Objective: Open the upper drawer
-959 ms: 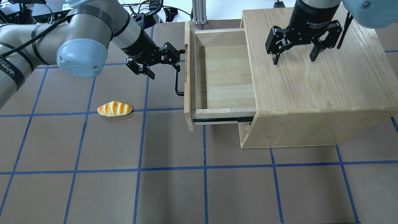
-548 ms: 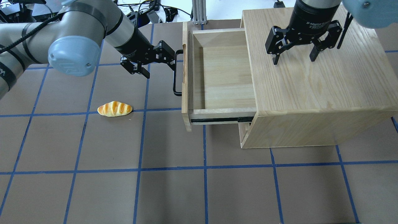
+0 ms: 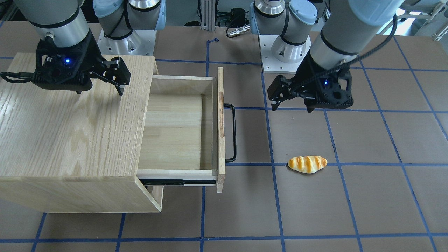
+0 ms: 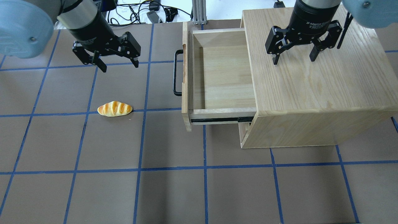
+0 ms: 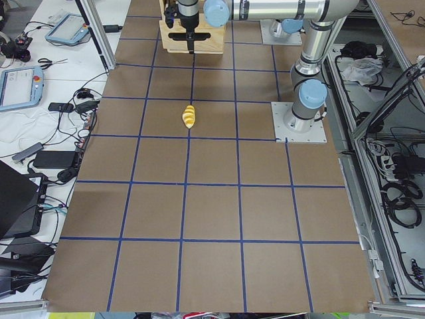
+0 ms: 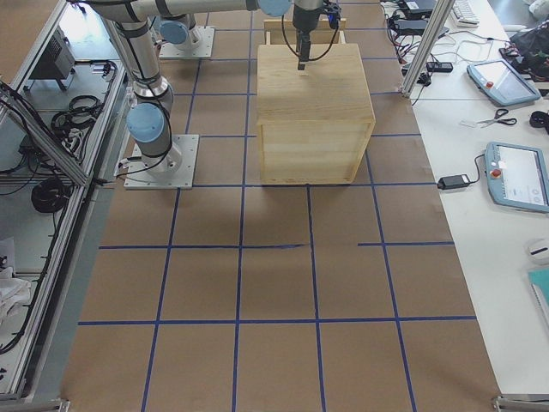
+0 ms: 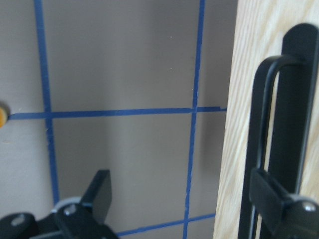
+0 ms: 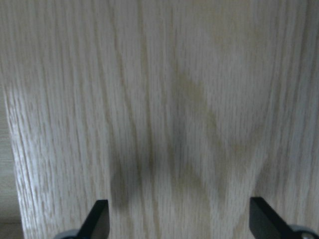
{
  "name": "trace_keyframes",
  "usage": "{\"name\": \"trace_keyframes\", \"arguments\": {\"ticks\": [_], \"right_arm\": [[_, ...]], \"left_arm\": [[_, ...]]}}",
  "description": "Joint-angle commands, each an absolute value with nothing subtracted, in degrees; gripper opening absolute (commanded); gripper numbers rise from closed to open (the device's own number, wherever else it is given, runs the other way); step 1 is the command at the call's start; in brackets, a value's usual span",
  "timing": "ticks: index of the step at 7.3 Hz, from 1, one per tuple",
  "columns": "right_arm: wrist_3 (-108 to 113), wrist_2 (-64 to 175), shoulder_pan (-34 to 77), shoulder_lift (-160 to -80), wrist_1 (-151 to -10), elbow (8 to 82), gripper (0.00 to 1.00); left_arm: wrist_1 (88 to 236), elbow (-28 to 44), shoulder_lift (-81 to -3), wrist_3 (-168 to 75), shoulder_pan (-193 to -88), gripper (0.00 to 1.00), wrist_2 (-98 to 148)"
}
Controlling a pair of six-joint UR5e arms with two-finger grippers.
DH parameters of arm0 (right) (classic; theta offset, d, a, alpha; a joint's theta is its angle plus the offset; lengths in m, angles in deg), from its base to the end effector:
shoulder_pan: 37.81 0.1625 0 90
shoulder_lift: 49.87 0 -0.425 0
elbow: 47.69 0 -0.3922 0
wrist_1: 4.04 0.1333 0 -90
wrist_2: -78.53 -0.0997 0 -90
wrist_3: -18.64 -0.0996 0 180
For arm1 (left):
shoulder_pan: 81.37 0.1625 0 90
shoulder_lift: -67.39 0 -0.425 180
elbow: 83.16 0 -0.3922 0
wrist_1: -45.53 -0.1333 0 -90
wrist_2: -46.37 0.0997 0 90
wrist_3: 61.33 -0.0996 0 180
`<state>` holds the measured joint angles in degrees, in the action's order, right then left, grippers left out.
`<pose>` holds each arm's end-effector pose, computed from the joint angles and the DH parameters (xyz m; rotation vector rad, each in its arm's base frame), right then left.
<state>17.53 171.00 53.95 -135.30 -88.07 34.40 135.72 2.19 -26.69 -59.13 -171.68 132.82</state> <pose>0.1449 -0.5162 0.5050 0.0191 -3.0965 -0.0694 -0.1423 -0.5220 0.4916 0.0505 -3.0791 0.0081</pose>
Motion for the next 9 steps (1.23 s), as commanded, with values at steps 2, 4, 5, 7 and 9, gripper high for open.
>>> {"name": "trace_keyframes", "arguments": {"ticks": [2, 4, 5, 7, 9], "right_arm": [[17.5, 171.0, 53.95, -135.29, -88.07, 34.49, 1.0], [17.5, 171.0, 53.95, -135.29, -88.07, 34.4, 1.0], [17.58, 171.0, 53.95, -135.29, -88.07, 34.4, 1.0], [17.5, 171.0, 53.95, -135.29, -88.07, 34.49, 1.0], [17.58, 171.0, 53.95, -135.29, -88.07, 34.4, 1.0]], "left_arm": [[137.64, 1.66, -23.31, -59.58, -172.34, 1.0, 139.01], [137.46, 1.13, -23.31, -59.66, -172.34, 1.0, 138.31], [137.46, 1.13, -23.4, -60.1, -171.55, 1.0, 137.78], [137.11, 1.13, -23.66, -60.63, -171.63, 1.0, 137.6], [136.32, 1.13, -24.1, -60.72, -171.63, 1.0, 137.6]]}}
